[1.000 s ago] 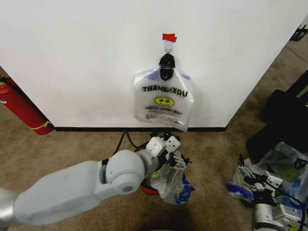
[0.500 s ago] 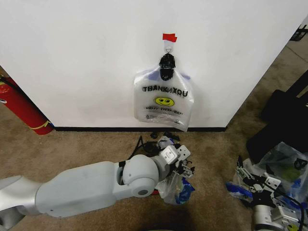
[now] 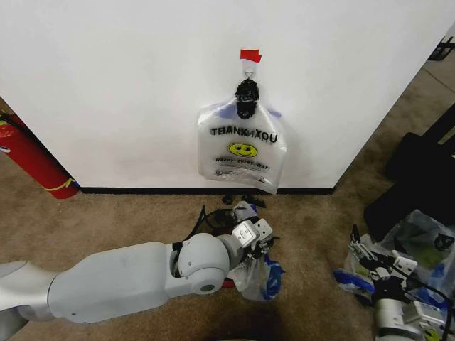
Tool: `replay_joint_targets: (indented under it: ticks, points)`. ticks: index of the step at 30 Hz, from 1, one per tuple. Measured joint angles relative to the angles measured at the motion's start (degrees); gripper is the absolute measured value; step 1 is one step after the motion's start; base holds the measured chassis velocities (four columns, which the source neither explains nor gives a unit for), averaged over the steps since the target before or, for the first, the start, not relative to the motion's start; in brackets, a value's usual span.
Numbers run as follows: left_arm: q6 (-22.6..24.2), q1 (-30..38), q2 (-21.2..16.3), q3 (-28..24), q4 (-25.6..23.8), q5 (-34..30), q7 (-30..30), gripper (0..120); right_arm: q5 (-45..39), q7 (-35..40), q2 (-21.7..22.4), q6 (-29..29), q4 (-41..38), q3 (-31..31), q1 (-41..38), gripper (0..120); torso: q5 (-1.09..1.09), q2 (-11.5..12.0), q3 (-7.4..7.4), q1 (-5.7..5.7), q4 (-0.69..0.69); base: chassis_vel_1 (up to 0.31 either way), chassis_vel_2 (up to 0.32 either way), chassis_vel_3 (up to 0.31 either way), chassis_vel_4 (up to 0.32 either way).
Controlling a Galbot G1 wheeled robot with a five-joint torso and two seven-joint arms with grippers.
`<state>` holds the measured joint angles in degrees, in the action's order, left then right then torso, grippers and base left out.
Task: Pick up the garbage bag from the wall and place it over the trash bin.
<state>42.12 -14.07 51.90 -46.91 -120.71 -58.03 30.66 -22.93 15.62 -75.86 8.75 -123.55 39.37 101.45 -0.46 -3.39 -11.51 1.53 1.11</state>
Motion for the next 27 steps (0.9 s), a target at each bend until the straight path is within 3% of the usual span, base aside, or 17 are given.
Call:
replay_joint_targets:
  ticks: [4,7,12,14,15,20,23,25,27]
  points:
    - [-0.21,-1.88,-0.89,1.86,-1.23,0.02,0.38,11,-0.35,0.35,0.37,-0.82,0.32,-1.38,-0.03,100,0.0,0.0,0.0,0.0,0.0,0.0,0.0,0.0,0.0]
    - [-1.12,-6.69,-2.21,6.68,-2.24,0.32,1.42,0,-1.95,0.9,1.94,-3.59,0.08,-3.84,-0.66,100,0.0,0.0,0.0,0.0,0.0,0.0,0.0,0.0,0.0]
    - [-2.53,-10.81,-3.03,10.88,-2.9,1.26,1.94,0,-2.52,1.22,4.27,-6.25,-0.3,-6.79,-2.18,100,0.0,0.0,0.0,-0.01,-0.01,0.0,0.0,0.0,0.0]
    - [-3.66,-14.58,-3.32,14.65,-3.63,0.78,3.28,0,-5.73,1.42,7.28,-10.8,-1.35,-9.58,-4.09,100,-0.01,0.0,0.0,-0.01,-0.02,0.0,0.0,0.0,0.0]
    - [-4.09,-18.22,-3.68,17.52,-4.88,0.01,3.68,0,-11.62,1.55,11.04,-16.35,-2.6,-11.81,-5.92,100,0.0,0.0,0.0,0.0,0.0,0.0,0.0,0.0,0.0]
    - [-5.08,-21.33,-3.37,19.2,-5.27,1.35,2.61,0,-20.97,1.06,16.23,-22.99,-3.29,-14.18,-9.79,100,0.0,0.0,0.0,-0.01,-0.05,0.0,0.0,0.0,0.0]
    - [-6.11,-19.72,-2.01,17.83,-3.59,1.98,1.47,0,-22.09,0.59,17.08,-24.37,-3.01,-14.51,-10.73,100,-0.01,0.0,0.0,0.0,-0.02,0.0,0.0,0.0,0.0]
    - [-6.94,-18.07,-1.63,16.36,-2.85,2.23,0.61,0,-23.27,0.68,17.49,-26.12,-2.85,-15.01,-11.75,100,-0.01,0.0,0.0,0.0,0.09,0.0,0.0,0.0,0.0]
    - [-7.16,-17.77,-1.94,15.92,-2.85,2.53,0.28,0,-24.76,1.4,18.22,-28.22,-2.4,-16.39,-14.32,100,0.02,0.0,0.0,0.0,0.05,0.0,0.0,0.0,0.0]
